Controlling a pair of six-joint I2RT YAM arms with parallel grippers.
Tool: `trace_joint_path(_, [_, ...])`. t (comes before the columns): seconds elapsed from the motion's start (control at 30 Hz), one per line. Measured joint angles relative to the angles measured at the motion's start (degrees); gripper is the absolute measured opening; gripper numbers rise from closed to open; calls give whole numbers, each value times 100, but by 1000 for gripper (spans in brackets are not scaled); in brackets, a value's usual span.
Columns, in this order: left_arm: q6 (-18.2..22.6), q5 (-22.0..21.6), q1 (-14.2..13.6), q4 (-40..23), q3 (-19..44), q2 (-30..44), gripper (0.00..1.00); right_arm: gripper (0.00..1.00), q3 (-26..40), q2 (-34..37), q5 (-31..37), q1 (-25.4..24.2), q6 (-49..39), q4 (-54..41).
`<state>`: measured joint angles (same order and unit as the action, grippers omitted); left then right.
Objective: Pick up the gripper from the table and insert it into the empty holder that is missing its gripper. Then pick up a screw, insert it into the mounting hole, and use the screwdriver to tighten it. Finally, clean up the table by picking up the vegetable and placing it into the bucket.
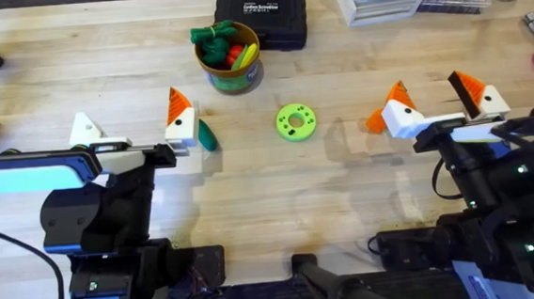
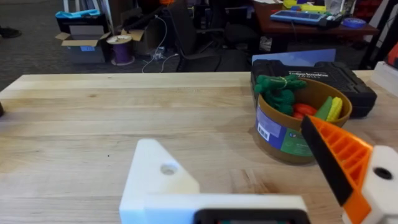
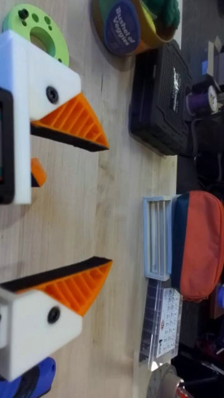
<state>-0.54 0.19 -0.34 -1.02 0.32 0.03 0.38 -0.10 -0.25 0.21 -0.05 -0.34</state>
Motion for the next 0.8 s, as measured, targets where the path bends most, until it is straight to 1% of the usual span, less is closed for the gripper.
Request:
trace_joint_path(0.3, [-2,-2,0,41,0,0,980,994,0,0,6,0,-21,-28])
trace_joint_path(0.4, [-62,-2,0,106,8,0,982,994,8,0,30,0,-52,-42])
trace_joint_path(0.47, [-107,-2,0,-167,112,2,981,994,81,5,68,0,-37,-224])
trace_joint_path(0.53, [-141,-2,0,-689,431,56,982,993,376,50,67,0,-35,-794])
trace_joint_path(0.6, [-158,-2,0,-1333,1031,292,982,994,734,183,86,0,-35,-1307])
trace_joint_path(0.7, [-171,11,0,-2273,2084,825,982,993,1463,540,89,-2,-35,-1949])
trace_joint_path(0.8, [-184,24,0,-3281,3241,1602,982,993,2382,1045,85,0,-35,-2668])
